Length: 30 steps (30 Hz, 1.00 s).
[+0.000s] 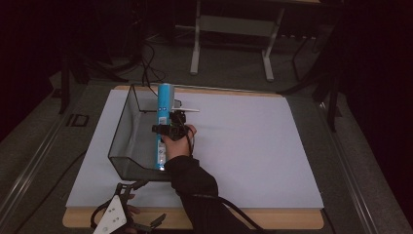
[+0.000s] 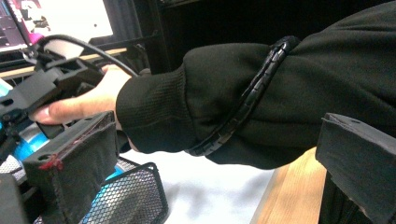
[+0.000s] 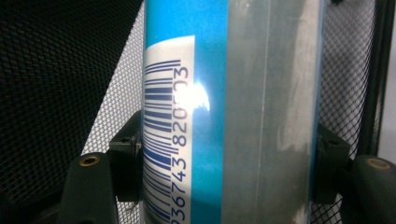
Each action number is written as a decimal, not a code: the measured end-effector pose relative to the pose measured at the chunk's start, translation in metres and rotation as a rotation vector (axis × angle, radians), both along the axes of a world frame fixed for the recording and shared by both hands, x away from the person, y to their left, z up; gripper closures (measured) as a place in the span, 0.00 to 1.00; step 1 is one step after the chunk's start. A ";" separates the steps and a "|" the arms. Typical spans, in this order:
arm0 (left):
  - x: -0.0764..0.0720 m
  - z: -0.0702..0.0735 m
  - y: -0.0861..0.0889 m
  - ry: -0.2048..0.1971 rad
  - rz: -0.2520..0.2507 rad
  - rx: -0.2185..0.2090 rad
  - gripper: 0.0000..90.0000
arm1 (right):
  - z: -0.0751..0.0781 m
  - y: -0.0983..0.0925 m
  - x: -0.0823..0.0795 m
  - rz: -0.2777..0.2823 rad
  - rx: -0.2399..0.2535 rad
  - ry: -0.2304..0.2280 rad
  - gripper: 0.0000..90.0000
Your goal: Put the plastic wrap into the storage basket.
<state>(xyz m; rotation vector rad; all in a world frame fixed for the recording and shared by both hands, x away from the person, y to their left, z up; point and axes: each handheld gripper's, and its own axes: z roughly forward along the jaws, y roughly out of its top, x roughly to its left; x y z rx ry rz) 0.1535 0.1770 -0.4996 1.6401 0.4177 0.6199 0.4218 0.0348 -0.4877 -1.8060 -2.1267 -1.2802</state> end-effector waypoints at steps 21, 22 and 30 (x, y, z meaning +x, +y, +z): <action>0.001 0.000 -0.001 0.005 -0.007 0.003 0.00 | 0.002 0.007 0.002 0.042 -0.139 0.009 0.33; 0.001 0.000 -0.001 0.004 -0.006 0.004 0.00 | 0.003 0.008 0.002 0.044 -0.152 0.009 0.32; 0.001 0.000 -0.002 0.007 -0.011 0.004 0.00 | 0.011 0.008 0.002 0.080 -0.239 -0.009 0.30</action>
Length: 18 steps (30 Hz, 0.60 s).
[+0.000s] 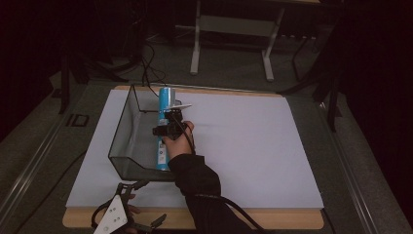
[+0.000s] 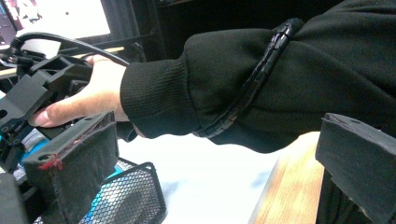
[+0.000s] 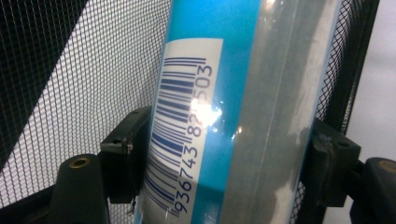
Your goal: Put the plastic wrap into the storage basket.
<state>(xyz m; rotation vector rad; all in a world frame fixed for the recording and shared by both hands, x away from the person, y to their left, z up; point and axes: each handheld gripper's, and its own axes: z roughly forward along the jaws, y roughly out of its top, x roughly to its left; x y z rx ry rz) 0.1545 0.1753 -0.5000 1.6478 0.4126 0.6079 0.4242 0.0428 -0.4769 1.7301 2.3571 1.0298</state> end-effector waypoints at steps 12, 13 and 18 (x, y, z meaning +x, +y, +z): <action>0.000 -0.001 -0.001 0.003 -0.002 0.003 0.00 | 0.033 -0.003 -0.004 0.062 -0.148 -0.161 0.26; 0.000 -0.001 -0.001 0.003 -0.001 0.004 0.00 | 0.037 -0.006 -0.005 0.060 -0.147 -0.172 0.26; 0.001 -0.001 -0.002 0.005 -0.001 0.006 0.00 | 0.052 -0.020 -0.005 0.085 -0.083 -0.185 0.18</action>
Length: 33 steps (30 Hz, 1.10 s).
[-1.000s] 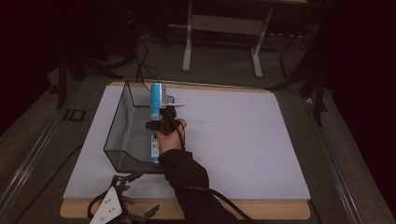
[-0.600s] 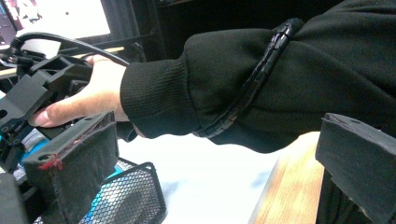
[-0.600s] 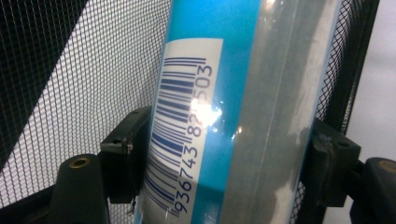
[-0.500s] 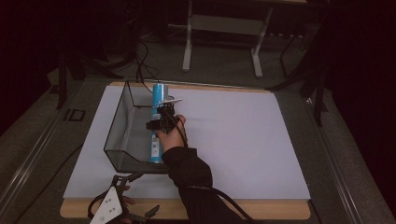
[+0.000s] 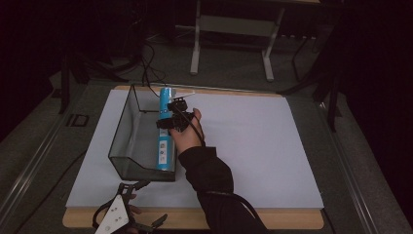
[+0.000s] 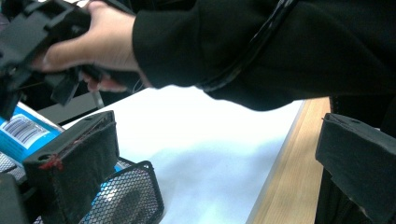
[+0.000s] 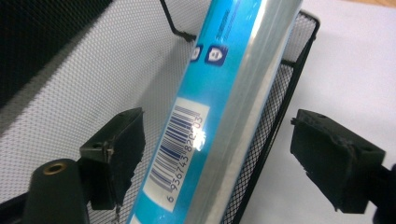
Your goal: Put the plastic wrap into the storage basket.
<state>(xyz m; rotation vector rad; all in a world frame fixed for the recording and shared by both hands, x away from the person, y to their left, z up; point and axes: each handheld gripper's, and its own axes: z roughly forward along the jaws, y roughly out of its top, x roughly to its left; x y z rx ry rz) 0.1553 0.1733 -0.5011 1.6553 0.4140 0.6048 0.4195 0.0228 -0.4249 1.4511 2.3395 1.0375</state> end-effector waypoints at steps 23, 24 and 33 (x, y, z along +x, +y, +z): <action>0.001 -0.002 -0.003 0.009 -0.001 0.013 0.00 | 0.019 -0.084 -0.016 0.064 -0.055 -0.115 0.16; 0.001 -0.002 -0.003 0.008 -0.002 0.013 0.00 | 0.020 -0.088 -0.018 0.067 -0.058 -0.121 0.16; 0.003 -0.004 -0.004 0.021 0.006 0.017 0.00 | 0.020 -0.120 -0.038 0.087 -0.057 -0.175 0.16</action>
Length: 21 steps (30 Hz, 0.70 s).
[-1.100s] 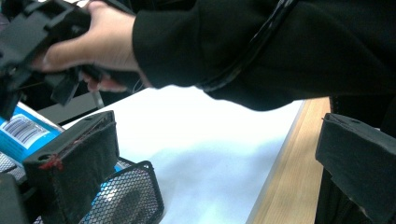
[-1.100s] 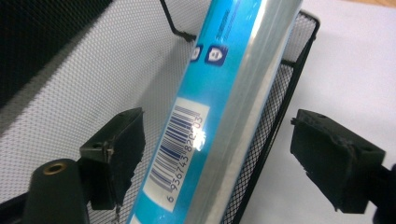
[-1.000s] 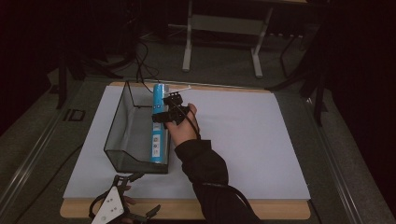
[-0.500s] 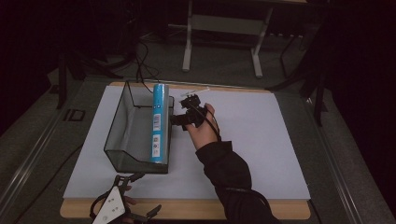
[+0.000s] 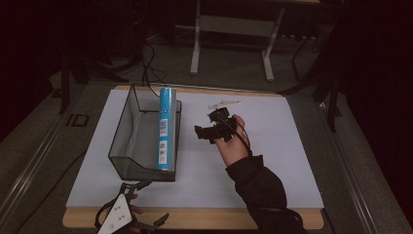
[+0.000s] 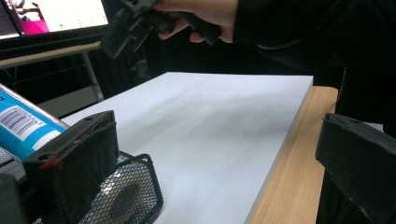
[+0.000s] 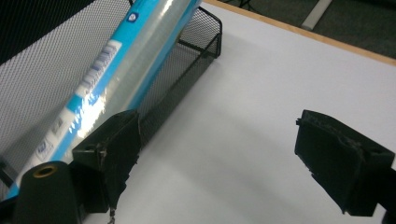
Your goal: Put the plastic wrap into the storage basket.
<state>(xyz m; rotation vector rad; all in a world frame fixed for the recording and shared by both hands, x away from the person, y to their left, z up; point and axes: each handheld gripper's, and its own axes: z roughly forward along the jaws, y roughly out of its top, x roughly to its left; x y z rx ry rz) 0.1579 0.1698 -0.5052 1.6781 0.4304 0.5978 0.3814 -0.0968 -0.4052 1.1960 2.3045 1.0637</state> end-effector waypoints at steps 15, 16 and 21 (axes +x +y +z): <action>0.000 -0.001 -0.002 0.000 -0.001 0.008 0.00 | -0.014 -0.048 -0.037 0.025 0.007 -0.032 0.16; 0.000 -0.001 -0.002 0.000 0.000 0.010 0.00 | -0.015 -0.052 -0.039 0.026 0.007 -0.034 0.16; 0.001 -0.001 -0.002 0.002 -0.001 0.011 0.00 | -0.020 -0.070 -0.051 0.021 0.003 -0.039 0.16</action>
